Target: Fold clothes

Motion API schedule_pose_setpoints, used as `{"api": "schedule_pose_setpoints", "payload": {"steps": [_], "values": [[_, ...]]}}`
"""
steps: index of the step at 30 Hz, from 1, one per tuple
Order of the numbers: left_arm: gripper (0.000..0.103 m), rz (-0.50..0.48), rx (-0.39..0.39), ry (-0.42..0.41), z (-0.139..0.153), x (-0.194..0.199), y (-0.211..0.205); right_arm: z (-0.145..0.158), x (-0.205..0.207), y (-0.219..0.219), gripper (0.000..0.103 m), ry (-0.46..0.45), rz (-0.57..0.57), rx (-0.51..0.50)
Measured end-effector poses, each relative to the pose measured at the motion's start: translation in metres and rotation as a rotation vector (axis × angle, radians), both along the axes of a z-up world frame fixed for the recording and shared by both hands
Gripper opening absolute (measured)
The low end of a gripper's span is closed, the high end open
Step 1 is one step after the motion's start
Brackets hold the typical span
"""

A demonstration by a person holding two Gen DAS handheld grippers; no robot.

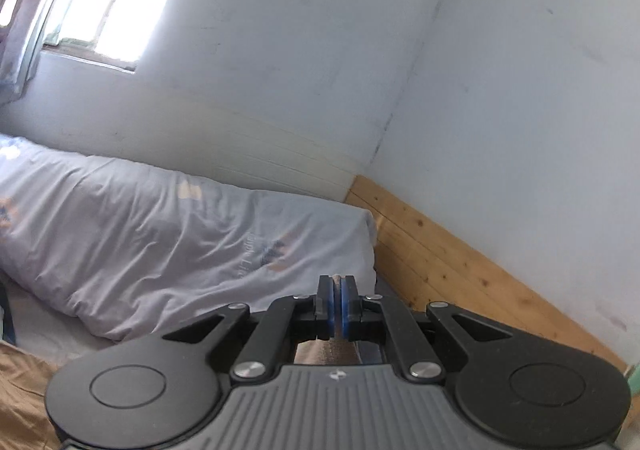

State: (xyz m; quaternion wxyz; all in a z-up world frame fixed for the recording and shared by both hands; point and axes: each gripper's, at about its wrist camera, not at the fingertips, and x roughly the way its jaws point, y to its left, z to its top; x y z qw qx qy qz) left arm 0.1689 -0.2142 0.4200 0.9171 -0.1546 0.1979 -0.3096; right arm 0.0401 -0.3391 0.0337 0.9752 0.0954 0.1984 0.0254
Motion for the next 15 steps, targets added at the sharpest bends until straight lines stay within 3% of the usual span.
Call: {"api": "schedule_pose_setpoints", "payload": {"steps": [6, 8, 15], "values": [[0.001, 0.014, -0.02, -0.013, 0.011, 0.012, 0.013, -0.017, 0.066, 0.033, 0.089, 0.014, 0.041, -0.161], [0.001, 0.015, -0.013, -0.018, 0.013, 0.012, 0.015, -0.022, 0.086, 0.041, 0.074, 0.025, 0.066, -0.24], [0.001, 0.025, 0.019, -0.021, 0.014, 0.018, 0.021, -0.05, 0.126, 0.05, 0.048, 0.101, 0.055, -0.333]]}}
